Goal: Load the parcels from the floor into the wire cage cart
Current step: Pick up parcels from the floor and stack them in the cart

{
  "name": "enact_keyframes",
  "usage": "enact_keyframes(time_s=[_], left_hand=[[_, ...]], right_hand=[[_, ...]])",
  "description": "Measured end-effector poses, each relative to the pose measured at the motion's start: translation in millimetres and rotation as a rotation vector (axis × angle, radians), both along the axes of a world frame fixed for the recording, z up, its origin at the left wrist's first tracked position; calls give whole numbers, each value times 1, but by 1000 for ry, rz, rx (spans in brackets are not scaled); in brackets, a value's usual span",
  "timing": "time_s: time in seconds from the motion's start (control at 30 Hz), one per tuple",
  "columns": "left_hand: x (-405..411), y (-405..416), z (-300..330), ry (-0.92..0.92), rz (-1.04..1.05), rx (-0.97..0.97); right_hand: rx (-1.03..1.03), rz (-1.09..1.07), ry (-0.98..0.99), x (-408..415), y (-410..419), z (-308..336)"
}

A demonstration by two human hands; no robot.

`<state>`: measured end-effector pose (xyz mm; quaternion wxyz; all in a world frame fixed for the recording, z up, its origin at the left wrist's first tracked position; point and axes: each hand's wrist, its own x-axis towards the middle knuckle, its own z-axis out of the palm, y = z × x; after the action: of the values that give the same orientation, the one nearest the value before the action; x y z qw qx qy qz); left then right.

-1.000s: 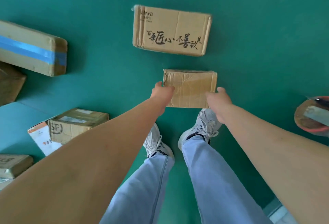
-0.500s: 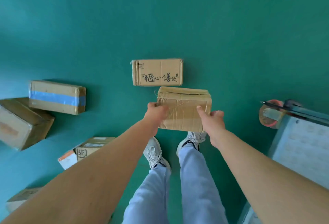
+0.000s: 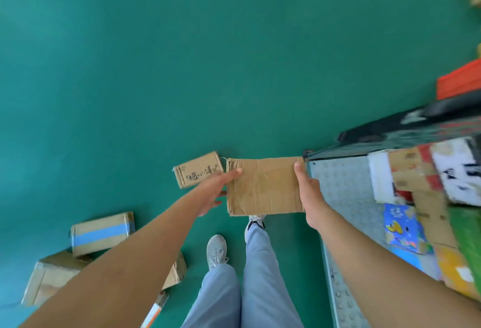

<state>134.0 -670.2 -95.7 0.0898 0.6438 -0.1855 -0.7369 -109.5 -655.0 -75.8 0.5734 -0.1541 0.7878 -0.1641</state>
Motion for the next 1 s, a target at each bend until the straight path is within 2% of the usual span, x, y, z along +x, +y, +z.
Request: enact_keyframes(time_s=[0.2,0.33,0.5,0.6,0.7,0.87,1.0], left_hand=[[-52,26,109,53,-159,-101],[-92,35,154,149,-290,-89],[-164,52,196,236,-375,-93],[-221,65,214,249,-394,-128],[-275,77,224,279,-447,-177],[-377,98,244,303,-530,-211],[-463,110,262,317,-546,-248]], right_hand=[[-148,-202,48,-58,56,114],[-230,-369,65,-93,88,170],[-286,-671,192,-129,133,213],[-275,-793,59,-153,158,229],[-291,-788,-116,-178,177,241],[-277,-694,-206,-248,210,260],[-284,-749,-239,-317,229,271]])
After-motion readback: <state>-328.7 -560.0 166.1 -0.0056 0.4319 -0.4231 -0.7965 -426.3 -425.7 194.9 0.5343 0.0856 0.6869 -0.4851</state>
